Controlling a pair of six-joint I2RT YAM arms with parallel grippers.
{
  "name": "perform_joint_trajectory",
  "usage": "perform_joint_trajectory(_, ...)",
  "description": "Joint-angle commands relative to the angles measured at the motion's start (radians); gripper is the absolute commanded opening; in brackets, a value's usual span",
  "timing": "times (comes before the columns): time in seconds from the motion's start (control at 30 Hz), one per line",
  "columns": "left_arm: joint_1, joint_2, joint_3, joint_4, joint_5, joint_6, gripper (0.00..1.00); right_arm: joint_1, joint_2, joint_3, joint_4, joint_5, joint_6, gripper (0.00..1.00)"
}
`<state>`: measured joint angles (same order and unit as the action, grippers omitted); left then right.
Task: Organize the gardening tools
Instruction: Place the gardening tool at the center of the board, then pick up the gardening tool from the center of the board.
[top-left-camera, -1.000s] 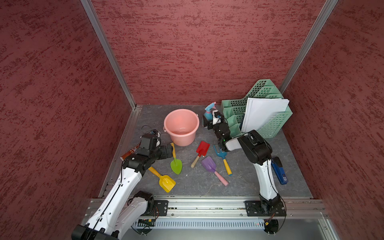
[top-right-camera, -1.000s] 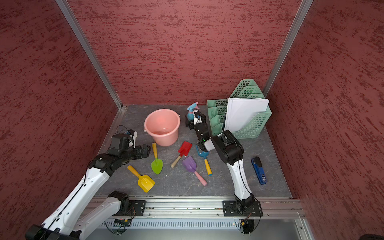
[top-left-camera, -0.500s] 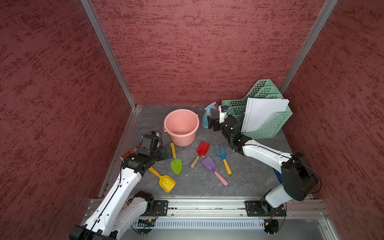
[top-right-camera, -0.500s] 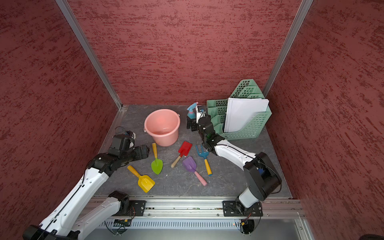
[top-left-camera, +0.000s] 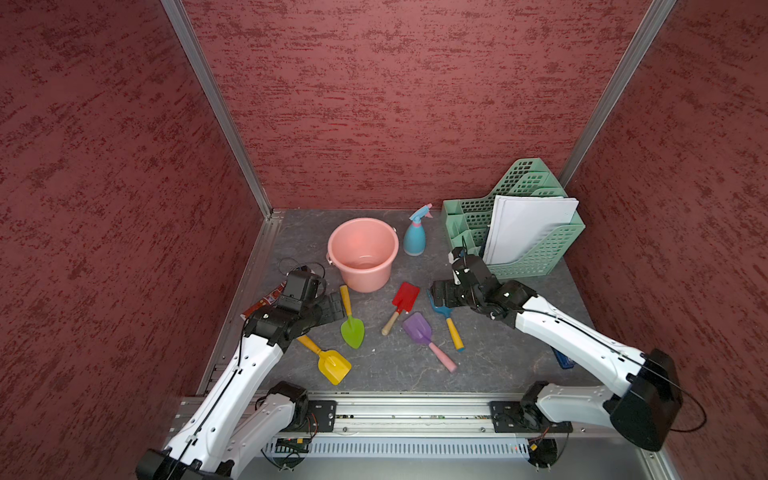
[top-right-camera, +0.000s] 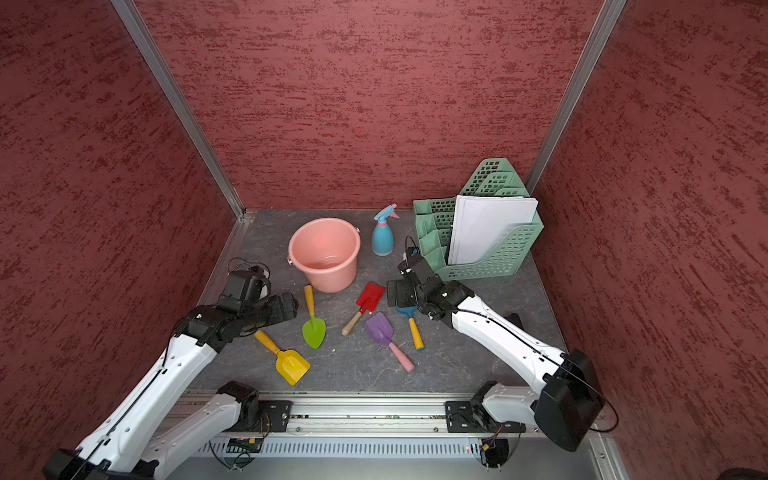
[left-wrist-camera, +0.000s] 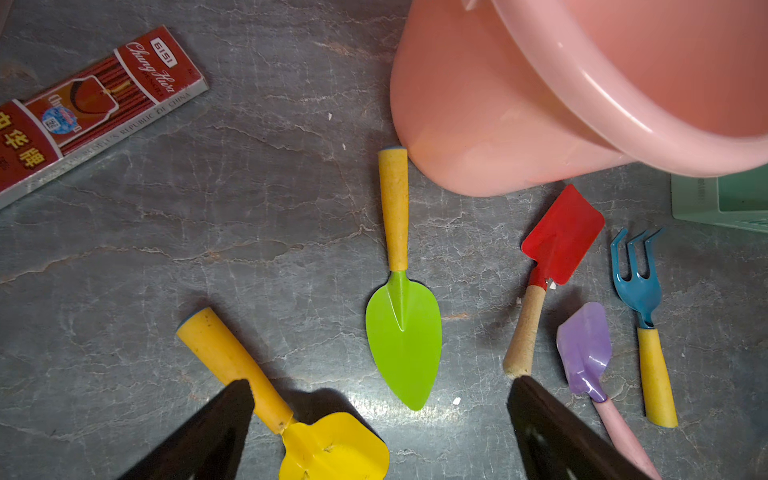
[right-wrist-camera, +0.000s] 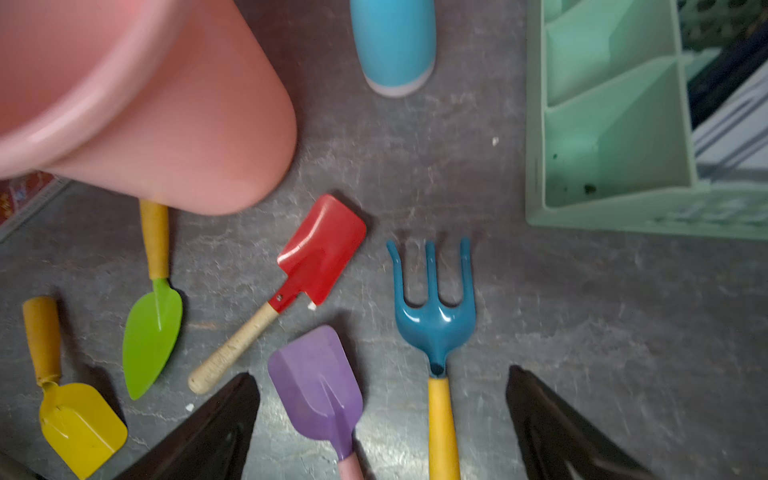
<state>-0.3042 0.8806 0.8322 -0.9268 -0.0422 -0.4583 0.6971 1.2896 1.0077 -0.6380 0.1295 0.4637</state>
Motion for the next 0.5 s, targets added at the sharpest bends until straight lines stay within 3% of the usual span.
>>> perform_joint_trajectory(0.0,-0.004,0.018,-0.004,0.004,0.020,-0.008,1.00,0.016,0.063,-0.027,-0.139,-0.043,0.076,0.97)
perform_joint_trajectory(0.27,0.013,0.045,-0.007,0.030,0.090,0.019,1.00,0.018,0.248,-0.019,-0.116,0.001,0.087,0.84)
perform_joint_trajectory(0.47,0.025,0.046,-0.013,0.040,0.107,0.023,1.00,0.016,0.362,-0.015,-0.050,-0.045,0.045,0.66)
